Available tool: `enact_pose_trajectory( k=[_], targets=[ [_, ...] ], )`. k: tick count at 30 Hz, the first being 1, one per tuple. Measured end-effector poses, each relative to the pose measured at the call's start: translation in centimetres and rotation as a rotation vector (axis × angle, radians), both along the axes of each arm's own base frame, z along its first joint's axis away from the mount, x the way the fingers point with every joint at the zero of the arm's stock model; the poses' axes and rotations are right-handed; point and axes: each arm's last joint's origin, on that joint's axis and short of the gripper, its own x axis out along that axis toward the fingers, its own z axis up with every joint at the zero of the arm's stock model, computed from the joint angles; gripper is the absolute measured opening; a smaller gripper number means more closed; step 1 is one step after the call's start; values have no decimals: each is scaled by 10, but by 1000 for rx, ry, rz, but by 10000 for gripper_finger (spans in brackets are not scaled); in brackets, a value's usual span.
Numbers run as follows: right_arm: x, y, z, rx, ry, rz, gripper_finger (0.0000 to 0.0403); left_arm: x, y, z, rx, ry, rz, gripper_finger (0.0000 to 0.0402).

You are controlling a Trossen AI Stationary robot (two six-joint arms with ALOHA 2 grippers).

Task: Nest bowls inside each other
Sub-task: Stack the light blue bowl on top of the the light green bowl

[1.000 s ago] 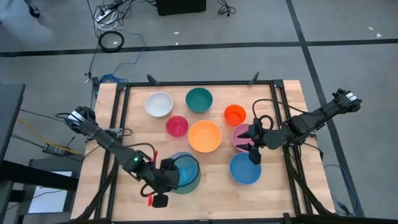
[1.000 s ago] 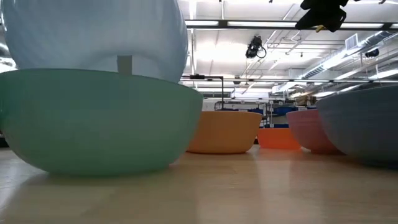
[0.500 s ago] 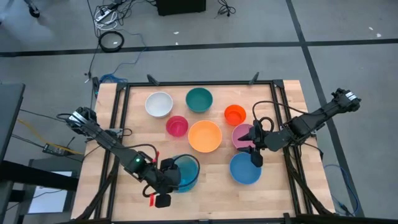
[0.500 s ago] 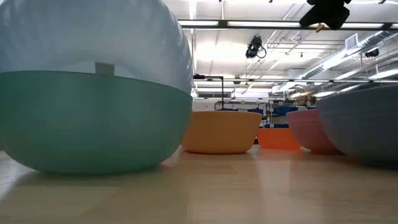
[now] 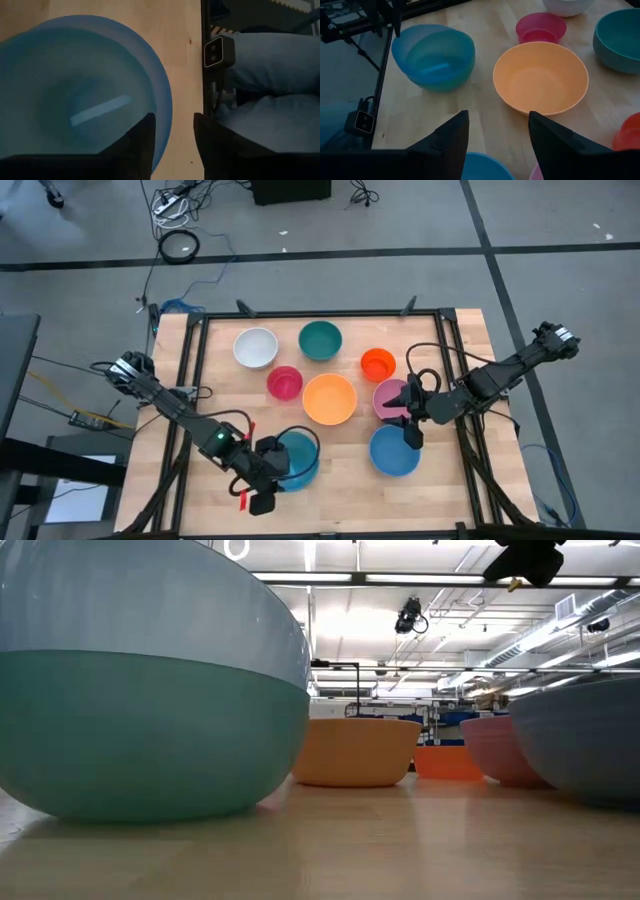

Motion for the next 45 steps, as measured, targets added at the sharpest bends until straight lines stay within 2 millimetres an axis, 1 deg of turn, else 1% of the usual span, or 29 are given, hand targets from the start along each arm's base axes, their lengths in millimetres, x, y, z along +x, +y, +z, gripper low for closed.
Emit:
enact_pose_trajectory(
  k=[6, 9, 15, 22, 25, 31, 36, 45],
  targets=[
    [0, 0, 0, 1, -1, 0, 194, 0, -1, 1, -28, 11, 14, 149],
    [0, 0, 0, 1, -1, 0, 194, 0, -4, 3, -78, 18, 4, 149],
    [0, 0, 0, 0, 0, 0, 194, 0, -7, 5, -160, 53, -45, 149],
    [0, 0, 0, 0, 0, 0, 194, -1, -10, 6, -210, 71, -81, 149],
    [0, 0, 0, 0, -1, 0, 194, -2, -10, 1, -196, 101, -82, 148],
    [0, 0, 0, 0, 0, 2, 194, -2, -11, -8, -218, 101, -90, 148],
    [0, 1, 0, 0, 0, 4, 194, -1, -11, -10, -208, 100, -88, 147],
    [-1, 1, 0, 0, 0, 7, 194, 8, -17, -32, -169, 140, -106, 147]
  ],
)
